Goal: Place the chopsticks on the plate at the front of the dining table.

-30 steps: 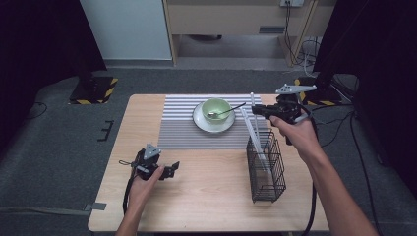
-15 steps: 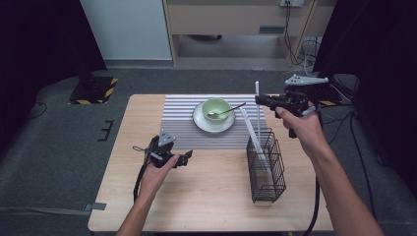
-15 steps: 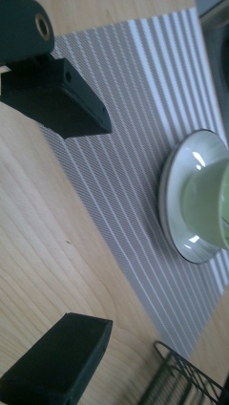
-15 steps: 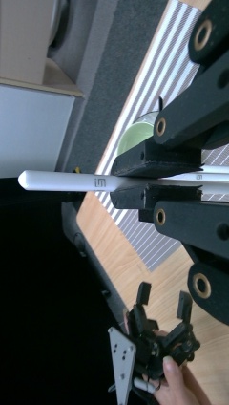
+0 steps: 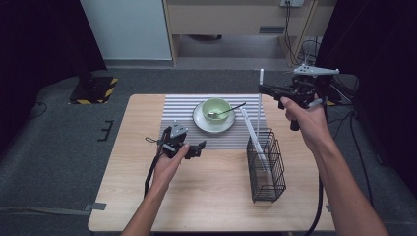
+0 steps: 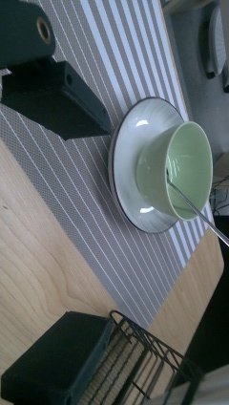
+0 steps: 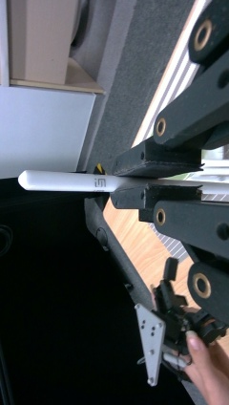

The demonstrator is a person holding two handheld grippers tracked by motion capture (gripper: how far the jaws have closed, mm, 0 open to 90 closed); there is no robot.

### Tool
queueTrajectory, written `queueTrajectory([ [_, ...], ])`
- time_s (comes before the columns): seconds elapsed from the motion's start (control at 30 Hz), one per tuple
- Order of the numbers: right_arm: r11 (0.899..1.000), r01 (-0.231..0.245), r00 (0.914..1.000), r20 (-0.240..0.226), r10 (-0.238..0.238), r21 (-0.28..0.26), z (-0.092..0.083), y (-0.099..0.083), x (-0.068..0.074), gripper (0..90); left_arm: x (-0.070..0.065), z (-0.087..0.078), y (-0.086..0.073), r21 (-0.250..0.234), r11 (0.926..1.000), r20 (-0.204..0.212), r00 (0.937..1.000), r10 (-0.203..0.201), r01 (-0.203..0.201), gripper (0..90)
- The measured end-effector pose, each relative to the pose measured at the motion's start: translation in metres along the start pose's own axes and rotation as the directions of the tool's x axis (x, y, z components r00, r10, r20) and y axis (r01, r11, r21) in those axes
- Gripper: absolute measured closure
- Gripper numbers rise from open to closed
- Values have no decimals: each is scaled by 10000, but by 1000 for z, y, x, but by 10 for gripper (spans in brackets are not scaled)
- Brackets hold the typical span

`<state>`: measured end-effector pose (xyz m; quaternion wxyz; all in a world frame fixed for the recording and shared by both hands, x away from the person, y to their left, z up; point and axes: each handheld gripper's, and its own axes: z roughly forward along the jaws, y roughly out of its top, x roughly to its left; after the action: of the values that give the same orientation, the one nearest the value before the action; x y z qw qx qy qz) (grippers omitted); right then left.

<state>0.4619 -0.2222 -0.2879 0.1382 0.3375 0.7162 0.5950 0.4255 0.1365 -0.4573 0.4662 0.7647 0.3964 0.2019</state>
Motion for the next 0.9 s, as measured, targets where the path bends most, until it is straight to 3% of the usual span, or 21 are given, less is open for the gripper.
queueTrajectory([
  [0.13,9999,101,9998,-170,-103,-119,7,7,8,843,-3,1,3,-309,9995,263,9996,-63,72,97],
  [0.2,9997,102,9995,-306,-108,-202,16,10,14,844,-3,1,4,-544,9972,638,9969,-470,505,115],
  [0.3,9998,74,9996,-259,-78,-167,24,11,18,843,-2,1,5,-709,9946,824,9942,-693,752,116],
  [0.47,9999,-26,9992,-394,21,-126,45,8,30,844,-3,4,6,-1046,9916,1176,9910,-640,765,123],
  [0.53,10000,-22,9988,-494,18,-78,56,7,36,844,-6,7,5,-1068,9913,1373,9886,-620,770,142],
  [0.57,10000,-13,9986,-532,8,-97,59,6,38,843,-9,9,5,-1092,9914,1659,9847,-539,726,142],
  [0.7,9994,-210,9971,-732,190,-274,65,7,42,844,-17,12,6,-1102,9927,1877,9818,-284,498,149],
  [0.9,9987,-376,9970,-687,353,-330,72,3,49,844,-27,15,7,-1349,9897,2226,9748,-165,476,213],
])
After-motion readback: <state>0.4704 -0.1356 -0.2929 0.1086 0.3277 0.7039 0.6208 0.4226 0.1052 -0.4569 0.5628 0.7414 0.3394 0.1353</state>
